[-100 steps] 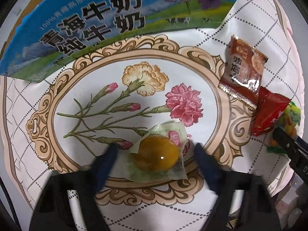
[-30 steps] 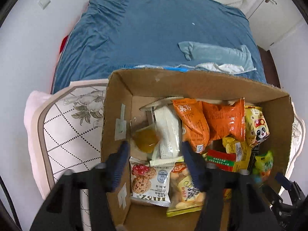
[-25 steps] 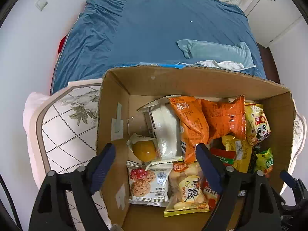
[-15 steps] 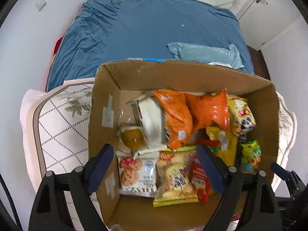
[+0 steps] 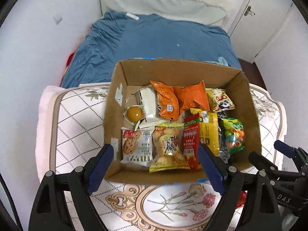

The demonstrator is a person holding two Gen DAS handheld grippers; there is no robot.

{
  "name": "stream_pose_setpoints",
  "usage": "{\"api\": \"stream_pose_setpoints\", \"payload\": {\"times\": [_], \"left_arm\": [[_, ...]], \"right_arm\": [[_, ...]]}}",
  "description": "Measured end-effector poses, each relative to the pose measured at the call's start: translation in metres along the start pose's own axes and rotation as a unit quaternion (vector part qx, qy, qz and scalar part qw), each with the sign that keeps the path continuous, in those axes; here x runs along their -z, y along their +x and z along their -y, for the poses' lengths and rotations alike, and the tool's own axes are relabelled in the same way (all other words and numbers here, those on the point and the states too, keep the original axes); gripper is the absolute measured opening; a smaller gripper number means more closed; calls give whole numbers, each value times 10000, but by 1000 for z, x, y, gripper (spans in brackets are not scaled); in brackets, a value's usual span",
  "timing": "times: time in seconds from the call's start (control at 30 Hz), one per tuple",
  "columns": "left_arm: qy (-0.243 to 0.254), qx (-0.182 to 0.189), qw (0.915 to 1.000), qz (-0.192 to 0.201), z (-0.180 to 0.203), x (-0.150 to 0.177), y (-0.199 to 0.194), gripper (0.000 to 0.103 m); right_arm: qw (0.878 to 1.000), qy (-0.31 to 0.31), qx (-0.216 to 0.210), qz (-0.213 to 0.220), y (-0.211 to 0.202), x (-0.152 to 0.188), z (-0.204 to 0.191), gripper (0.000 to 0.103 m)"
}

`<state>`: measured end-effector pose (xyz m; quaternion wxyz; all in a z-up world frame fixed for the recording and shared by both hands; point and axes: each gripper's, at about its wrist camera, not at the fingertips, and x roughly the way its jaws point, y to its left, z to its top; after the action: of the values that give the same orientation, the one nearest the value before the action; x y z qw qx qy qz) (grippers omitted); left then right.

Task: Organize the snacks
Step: 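Move both tools back toward the last two packets on the quilt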

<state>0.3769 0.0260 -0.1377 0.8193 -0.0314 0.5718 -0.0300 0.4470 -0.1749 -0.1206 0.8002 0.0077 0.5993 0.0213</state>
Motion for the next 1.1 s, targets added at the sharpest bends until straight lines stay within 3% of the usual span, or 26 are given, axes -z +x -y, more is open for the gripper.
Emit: {"api": "stream_pose_setpoints", "payload": {"times": [0.27,0.63,0.83,1.1], "left_arm": [[140,-130,9980,599,5,36,-57,89],[235,-253,9948,962,13,92,-101,89],[172,-264,9967,749,20,128,-88,89],[422,-229,9988,95,55,157,-34,89]], "right_arm": [[9984,97,-104,546,-57,38,-3,96],[9958,166,-310,850,-101,86,-10,96],[9963,441,-437,602,-90,120,8,96],[9907,1329,-298,-69,-39,171,78,96]]}}
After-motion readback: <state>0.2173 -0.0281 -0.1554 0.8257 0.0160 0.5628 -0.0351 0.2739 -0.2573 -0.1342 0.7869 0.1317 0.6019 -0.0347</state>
